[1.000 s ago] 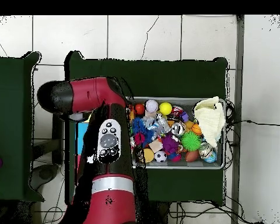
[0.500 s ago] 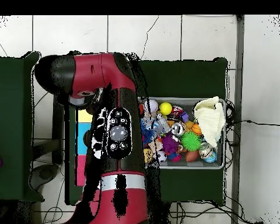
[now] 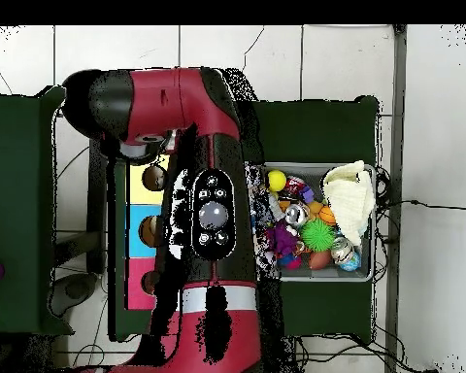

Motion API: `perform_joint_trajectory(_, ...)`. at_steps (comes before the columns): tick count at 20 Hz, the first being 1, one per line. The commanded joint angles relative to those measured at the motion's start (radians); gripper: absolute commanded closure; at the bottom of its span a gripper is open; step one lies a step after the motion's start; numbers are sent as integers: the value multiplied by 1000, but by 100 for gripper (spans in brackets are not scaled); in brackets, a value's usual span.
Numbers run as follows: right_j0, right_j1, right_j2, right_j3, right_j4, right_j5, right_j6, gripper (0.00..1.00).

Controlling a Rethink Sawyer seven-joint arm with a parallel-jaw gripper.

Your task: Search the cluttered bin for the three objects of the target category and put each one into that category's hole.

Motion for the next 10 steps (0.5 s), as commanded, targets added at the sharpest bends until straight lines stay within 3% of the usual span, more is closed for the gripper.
perform_joint_trajectory(1,-57,37,89,30,-67,42,-220,0)
perform_joint_trajectory(10,-95,16,99,67,-70,14,-239,0)
